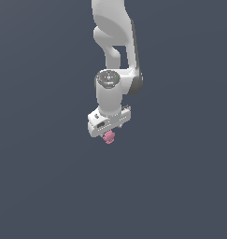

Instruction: Pick up the object and move it to a goal position.

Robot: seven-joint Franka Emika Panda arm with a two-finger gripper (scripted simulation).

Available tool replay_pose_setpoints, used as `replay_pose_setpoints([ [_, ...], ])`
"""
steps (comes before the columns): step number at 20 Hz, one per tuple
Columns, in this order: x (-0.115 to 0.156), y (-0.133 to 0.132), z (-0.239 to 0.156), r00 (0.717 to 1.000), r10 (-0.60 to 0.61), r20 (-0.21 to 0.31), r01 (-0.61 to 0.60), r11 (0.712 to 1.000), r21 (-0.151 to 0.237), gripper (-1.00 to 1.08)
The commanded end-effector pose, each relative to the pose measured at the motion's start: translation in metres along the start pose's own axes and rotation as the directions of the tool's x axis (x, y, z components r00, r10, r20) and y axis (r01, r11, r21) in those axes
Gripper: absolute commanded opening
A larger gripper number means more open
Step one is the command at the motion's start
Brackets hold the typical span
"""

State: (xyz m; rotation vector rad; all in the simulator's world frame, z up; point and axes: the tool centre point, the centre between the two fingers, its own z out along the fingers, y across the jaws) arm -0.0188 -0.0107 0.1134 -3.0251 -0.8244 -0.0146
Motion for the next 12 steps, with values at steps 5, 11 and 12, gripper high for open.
replay_pose_setpoints([
  [5, -0.012, 0.004, 0.014, 0.993, -0.117, 0.007, 0.117, 0.993, -0.002, 1.00],
  [11, -0.017, 0.005, 0.021, 0.985, -0.172, 0.010, 0.172, 0.985, -0.002, 1.00],
  [12, -0.018, 0.006, 0.021, 0.984, -0.176, 0.011, 0.176, 0.984, -0.002, 1.00],
])
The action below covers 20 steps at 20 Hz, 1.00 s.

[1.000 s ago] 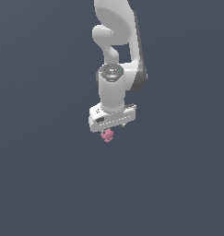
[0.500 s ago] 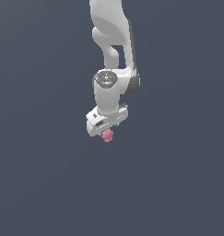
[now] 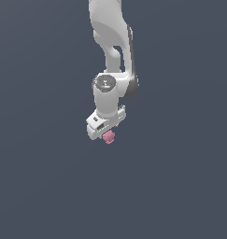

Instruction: Pick up the object and move it to a goal position.

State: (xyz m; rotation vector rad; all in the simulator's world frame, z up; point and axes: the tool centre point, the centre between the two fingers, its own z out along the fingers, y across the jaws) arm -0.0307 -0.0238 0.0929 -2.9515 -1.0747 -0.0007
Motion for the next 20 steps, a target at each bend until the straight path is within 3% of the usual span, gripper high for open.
replay_pose_setpoints([
  [1, -0.001, 0.000, 0.001, 1.000, -0.014, 0.000, 0.014, 1.000, 0.000, 1.00],
  [8, -0.001, 0.000, 0.007, 1.000, -0.013, 0.001, 0.013, 1.000, 0.000, 1.00],
  [20, -0.002, 0.000, 0.051, 1.000, -0.017, 0.001, 0.017, 1.000, 0.000, 1.00],
])
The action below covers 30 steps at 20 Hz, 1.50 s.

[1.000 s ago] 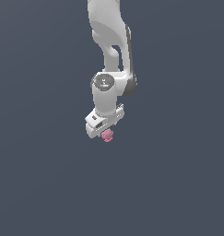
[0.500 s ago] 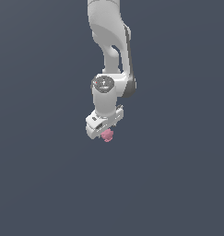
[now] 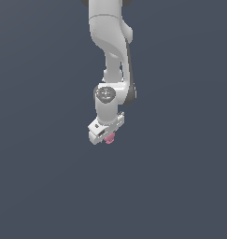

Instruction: Pick up the object and move it to a goal position.

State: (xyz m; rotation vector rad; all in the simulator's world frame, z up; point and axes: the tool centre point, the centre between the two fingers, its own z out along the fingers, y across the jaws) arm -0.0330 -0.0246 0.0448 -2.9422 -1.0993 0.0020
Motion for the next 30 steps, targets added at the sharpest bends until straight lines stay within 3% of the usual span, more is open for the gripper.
replay_pose_setpoints([
  [1, 0.001, 0.001, 0.004, 1.000, 0.000, -0.001, 0.000, 1.000, -0.001, 1.00],
  [2, 0.001, 0.001, 0.004, 1.000, 0.000, -0.001, 0.000, 1.000, -0.001, 1.00],
  [3, 0.001, 0.001, 0.004, 1.000, 0.000, -0.001, 0.000, 1.000, -0.001, -1.00],
  [19, 0.001, -0.003, -0.005, 1.000, 0.000, -0.002, 0.000, 1.000, -0.002, -1.00],
  [30, 0.006, -0.035, -0.061, 1.000, -0.001, -0.001, 0.001, 1.000, -0.003, -1.00],
])
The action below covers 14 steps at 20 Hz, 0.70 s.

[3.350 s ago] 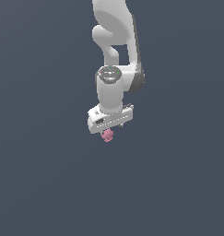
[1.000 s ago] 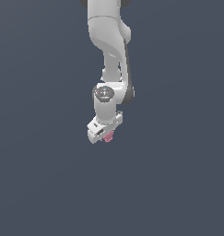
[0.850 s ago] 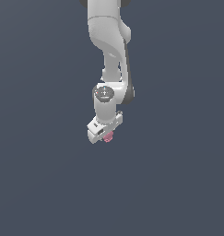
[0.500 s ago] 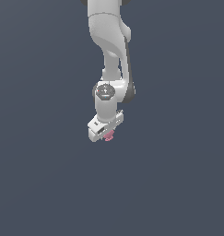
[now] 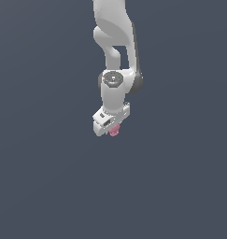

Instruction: Pick up the object and move it to a goal position.

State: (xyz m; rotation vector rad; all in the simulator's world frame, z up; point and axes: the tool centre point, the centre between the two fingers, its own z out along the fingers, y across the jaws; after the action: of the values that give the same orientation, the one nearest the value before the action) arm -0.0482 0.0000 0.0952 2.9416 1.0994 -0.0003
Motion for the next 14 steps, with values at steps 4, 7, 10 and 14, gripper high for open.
replay_pose_setpoints([
  [4, 0.004, -0.025, -0.046, 1.000, -0.001, 0.000, 0.001, 1.000, -0.001, -1.00],
  [7, 0.006, -0.041, -0.075, 1.000, -0.001, 0.000, 0.001, 1.000, -0.001, -1.00],
  [10, 0.009, -0.057, -0.105, 1.000, -0.001, 0.001, 0.001, 1.000, -0.001, -1.00],
  [14, 0.013, -0.081, -0.149, 1.000, -0.002, 0.001, 0.002, 1.000, -0.001, -1.00],
])
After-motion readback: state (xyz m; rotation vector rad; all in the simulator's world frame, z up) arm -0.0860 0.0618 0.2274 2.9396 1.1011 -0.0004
